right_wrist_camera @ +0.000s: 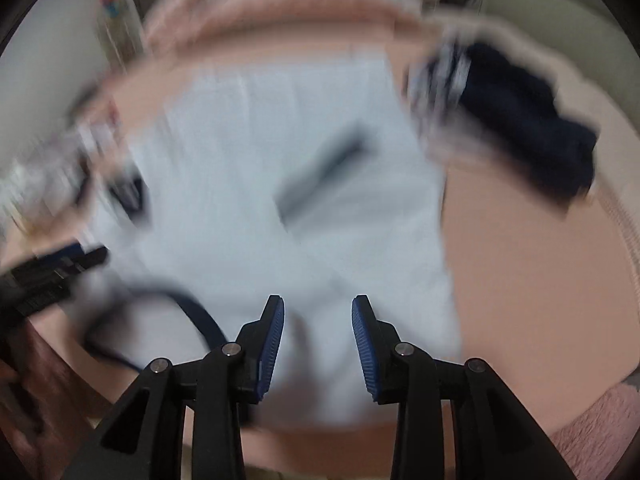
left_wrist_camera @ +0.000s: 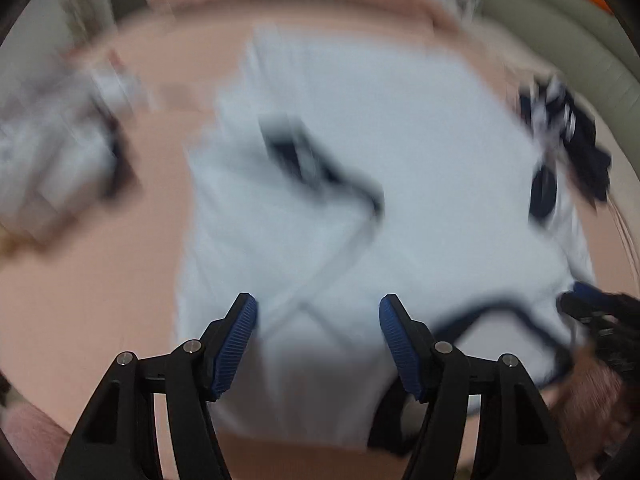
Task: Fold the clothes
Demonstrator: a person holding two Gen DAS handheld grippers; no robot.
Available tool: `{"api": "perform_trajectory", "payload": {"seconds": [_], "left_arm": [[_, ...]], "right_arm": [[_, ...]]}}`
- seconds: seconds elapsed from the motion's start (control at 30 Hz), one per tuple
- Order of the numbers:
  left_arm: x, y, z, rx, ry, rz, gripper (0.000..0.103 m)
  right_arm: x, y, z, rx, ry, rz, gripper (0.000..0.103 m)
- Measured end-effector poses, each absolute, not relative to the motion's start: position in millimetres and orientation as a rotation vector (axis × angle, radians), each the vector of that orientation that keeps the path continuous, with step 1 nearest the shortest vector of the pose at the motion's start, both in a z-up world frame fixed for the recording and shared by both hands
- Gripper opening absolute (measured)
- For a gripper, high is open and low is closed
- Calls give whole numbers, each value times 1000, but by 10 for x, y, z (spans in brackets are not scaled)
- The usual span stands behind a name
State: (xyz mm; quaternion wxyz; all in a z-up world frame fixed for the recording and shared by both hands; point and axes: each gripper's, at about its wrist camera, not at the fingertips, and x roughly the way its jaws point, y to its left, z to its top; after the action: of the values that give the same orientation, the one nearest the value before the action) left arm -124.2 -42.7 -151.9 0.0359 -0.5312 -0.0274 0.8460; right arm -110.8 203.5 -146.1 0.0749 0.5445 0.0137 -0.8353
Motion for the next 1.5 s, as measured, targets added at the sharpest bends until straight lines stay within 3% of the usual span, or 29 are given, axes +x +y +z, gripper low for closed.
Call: {"api": "perform_trajectory", "payload": {"seconds": [0.13,0.23,0.47,0.57,0.67,0.73,0.9,1.03,1.2,1.33,1.5], "left_arm": [[-1046,-496,-1457,-1590,-151,2632,62],[-1040,-566,-1416,-1518,-89,2766,62],[-1037,-448,-1539,-1691,73,2597,63],[-1137,-689,-1256,-1512,-112,2639,62],[-1529,-933,-1094,-1423,12,2857,62],[-1911,-1059,-1238,-1517,60,2783,46],[-2168,-960,-1386,-1529,298,2650,43],[-2252,-1014,-1344,-1470,254,2591,43],[-2339,-1080,-1388,-1444,226,2545,44],[-2460,-1140,-1447,-1465,142,2591,44],[-2288,-1164,-1273,-1455,181,2568,44]], "right_arm": [[-881,2060,-1415,1613,64,-2493,37],[-905,2092,-1335,1536,50,-2544,37],[-921,2288,-1451,1593,125,-2481,38],[-805,2436,-1375,1603,52,-2455,38],[-822,2545,-1331,1595,-40,-2475,38],[-907,2522,-1305,1590,-42,-2496,38],[-1157,2018,-897,1388,103,-2428,38],[-1634,1205,-716,1266,155,-2302,38],[-2208,442,-1075,1353,156,-2233,38],[-2416,207,-1479,1492,368,-2191,38],[-2522,307,-1279,1485,237,-2204,38]]}}
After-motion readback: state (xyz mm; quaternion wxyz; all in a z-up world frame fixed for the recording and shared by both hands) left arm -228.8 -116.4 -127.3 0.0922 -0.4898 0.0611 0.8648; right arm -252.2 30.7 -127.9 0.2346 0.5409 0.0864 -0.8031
